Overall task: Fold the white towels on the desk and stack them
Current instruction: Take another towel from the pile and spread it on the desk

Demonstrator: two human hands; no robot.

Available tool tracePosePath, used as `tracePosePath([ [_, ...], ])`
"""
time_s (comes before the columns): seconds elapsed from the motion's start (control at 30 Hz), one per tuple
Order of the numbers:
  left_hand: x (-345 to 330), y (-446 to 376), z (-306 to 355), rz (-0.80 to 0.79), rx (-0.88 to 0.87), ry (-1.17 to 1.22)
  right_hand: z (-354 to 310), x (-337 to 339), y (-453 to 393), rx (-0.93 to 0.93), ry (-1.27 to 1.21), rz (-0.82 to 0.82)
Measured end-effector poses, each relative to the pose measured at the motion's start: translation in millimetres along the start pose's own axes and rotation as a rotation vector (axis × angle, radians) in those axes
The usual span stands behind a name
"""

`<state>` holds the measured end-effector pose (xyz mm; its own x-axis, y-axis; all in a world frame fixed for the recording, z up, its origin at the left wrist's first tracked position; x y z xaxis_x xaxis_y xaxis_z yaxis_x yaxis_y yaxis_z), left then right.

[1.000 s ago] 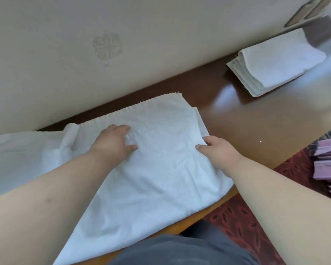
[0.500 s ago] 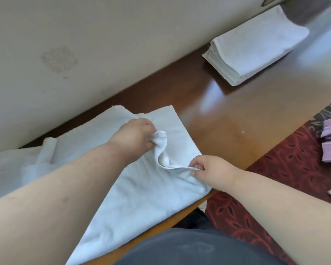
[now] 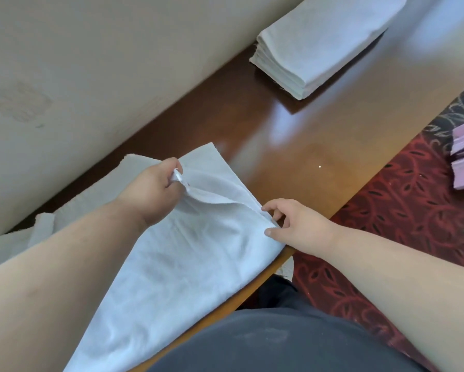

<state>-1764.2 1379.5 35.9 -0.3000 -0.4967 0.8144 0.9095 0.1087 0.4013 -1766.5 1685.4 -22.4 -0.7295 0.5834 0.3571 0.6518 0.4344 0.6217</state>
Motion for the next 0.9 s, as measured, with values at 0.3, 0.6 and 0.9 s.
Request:
tracePosePath([
  [0.3,5,16,-14,0.157,0.018,0.004,-18,7,-4,-0.164,0.028,-0.202],
  [0.6,-5,-33,-18,0.126,0.201,-0.211,9,4,8,-0.084,0.145,-0.178],
  [0.9,-8,-82,4,0.035,0.045,-0.379,8,-11,6,-0.134,-0.052,-0.004],
])
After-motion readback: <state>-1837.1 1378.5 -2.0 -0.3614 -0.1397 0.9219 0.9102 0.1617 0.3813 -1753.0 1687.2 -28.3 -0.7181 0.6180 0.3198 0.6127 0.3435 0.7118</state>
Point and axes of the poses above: each hand's wrist, its own y-axis away from the middle knuckle, its own x-axis out of the back of the hand, z = x × y, the point moved 4 cm from there along -y, towards the middle knuckle, and after that the axes turned 11 degrees about -y, right-handed, at the moved point
